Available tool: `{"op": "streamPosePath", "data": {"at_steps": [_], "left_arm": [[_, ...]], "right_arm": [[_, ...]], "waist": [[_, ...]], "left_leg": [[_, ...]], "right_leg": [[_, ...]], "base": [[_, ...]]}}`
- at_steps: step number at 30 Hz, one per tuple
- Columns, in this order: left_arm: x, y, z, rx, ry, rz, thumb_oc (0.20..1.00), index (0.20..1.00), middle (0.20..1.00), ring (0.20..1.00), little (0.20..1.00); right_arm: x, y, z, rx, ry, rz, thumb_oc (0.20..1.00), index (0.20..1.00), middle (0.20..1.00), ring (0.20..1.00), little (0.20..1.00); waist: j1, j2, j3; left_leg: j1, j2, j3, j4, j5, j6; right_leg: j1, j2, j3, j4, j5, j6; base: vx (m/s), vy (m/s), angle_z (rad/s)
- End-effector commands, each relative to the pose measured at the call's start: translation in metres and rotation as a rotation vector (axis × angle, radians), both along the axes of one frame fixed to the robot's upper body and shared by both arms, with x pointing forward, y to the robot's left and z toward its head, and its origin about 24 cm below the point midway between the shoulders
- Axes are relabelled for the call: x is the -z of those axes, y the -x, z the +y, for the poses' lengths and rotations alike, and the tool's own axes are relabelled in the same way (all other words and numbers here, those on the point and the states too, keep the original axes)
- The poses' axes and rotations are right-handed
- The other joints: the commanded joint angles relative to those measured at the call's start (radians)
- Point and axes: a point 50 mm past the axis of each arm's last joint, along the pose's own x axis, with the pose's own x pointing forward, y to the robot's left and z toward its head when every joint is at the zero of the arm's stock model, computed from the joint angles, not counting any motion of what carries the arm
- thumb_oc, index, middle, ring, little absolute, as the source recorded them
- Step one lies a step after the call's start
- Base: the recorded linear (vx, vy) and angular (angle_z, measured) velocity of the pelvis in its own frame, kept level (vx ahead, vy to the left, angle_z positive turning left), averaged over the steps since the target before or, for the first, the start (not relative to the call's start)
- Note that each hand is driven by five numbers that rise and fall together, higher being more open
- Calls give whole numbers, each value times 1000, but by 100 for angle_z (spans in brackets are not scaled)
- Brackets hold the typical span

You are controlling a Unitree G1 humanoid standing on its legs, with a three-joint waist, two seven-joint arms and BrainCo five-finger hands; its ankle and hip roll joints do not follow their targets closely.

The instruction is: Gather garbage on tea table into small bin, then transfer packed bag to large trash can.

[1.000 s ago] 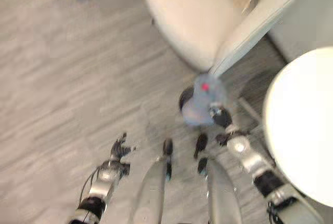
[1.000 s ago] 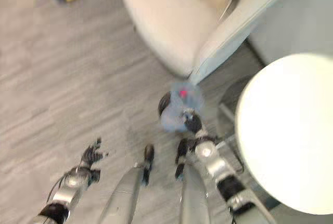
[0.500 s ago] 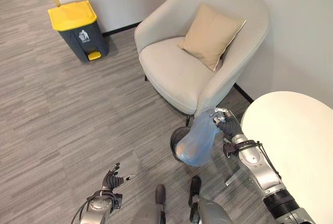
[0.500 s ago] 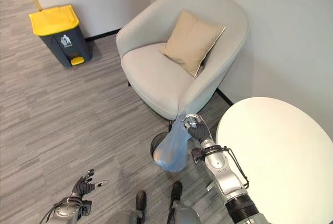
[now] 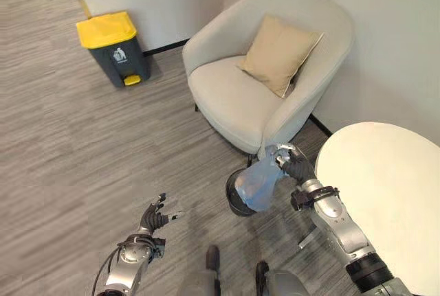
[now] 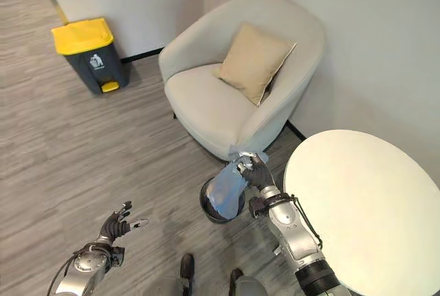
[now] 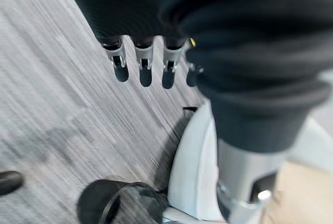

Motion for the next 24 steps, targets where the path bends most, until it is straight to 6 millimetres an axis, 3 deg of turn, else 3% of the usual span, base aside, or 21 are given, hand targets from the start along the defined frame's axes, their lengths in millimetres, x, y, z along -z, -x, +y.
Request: {"op": "streamPosePath", "data": {"at_steps": [1,5,7,8,10,11,16,24], "left_arm": [[-24,-17,6,45,-38,-123,1000,1000,1000,1000,1000],[-31,-26,-3,78,-21,-162,1000,1000,1000,1000,1000],[-38,-34,-11,128,-14,-197,1000,1000,1000,1000,1000],[-44,-38,-16,169,-18,-223,1000,1000,1000,1000,1000],[-58,-48,-26,229,-14,-287,1000,1000,1000,1000,1000],[-63,-51,-30,251,-13,-310,1000,1000,1000,1000,1000],[-100,-63,-58,463,-75,-469,1000,1000,1000,1000,1000],[-126,-77,-97,618,-69,-589,1000,1000,1000,1000,1000]], "right_arm": [[-52,-6,5,-20,-109,-243,200,200,200,200,200],[-61,-8,0,-10,-83,-280,200,200,200,200,200],[-65,-8,-4,-14,-62,-292,200,200,200,200,200],[-66,-8,-3,-34,-50,-292,200,200,200,200,200],[-68,-8,0,-87,-37,-290,200,200,200,200,200],[-68,-7,0,-94,-37,-288,200,200,200,200,200],[-72,-4,10,-174,-39,-299,200,200,200,200,200],[-81,0,43,-332,-94,-312,200,200,200,200,200]], "waist": [[27,-58,-8],[21,-28,24],[-6,-40,31],[-20,-55,27],[-38,-82,32],[-42,-83,31],[-59,-85,-7],[-78,-103,-84]], "left_leg": [[-134,-36,-9,29,19,-61],[-188,-35,-33,33,56,-95],[-177,-29,9,86,-5,-70],[-155,-22,24,134,-63,-61],[-110,-8,18,223,-159,-60],[-87,5,21,219,-173,-64],[-7,18,38,92,-159,-76],[121,1,76,-28,-156,-60]], "right_leg": [[41,37,31,-83,-48,-3],[8,55,-8,-82,-41,-17],[-19,21,-63,-99,-14,-11],[-30,-6,-91,-119,9,-8],[-37,-39,-130,-140,33,-12],[-33,-40,-138,-143,31,-11],[-10,-33,-152,-162,52,2],[46,-35,-115,-190,69,29]], "base": [[-224,-195,12],[-248,-116,59],[-342,-90,92],[-275,-92,119],[-167,-57,109],[-85,-12,56],[38,71,36],[85,91,-22]]}}
